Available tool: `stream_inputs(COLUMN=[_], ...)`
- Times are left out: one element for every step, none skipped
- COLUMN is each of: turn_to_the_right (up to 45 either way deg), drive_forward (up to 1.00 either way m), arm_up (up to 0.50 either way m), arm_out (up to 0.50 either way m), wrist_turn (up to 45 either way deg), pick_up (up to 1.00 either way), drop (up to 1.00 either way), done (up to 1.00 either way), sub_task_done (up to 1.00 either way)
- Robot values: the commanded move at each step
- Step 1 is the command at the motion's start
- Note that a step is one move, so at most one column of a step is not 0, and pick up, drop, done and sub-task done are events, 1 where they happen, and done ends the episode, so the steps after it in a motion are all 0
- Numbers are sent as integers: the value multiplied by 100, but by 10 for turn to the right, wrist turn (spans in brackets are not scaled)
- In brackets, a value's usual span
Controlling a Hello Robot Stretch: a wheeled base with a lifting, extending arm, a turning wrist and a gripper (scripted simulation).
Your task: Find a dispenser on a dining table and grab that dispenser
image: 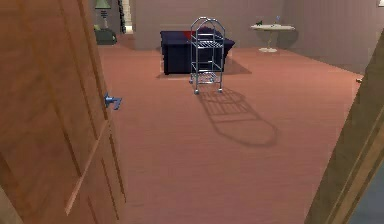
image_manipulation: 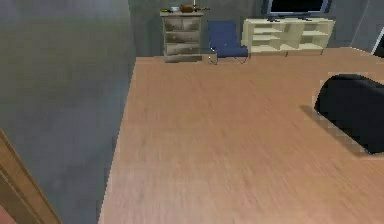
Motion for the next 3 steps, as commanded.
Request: stream_inputs(turn_to_the_right=[0, -90, 0], drive_forward=[35, 0, 100], arm_up=[0, 0, 0], arm_out=[0, 0, 0], wrist_turn=[0, 0, 0], pick_up=[0, 0, 0], drop=[0, 0, 0], done=[0, 0, 0], sub_task_done=[0, 0, 0])
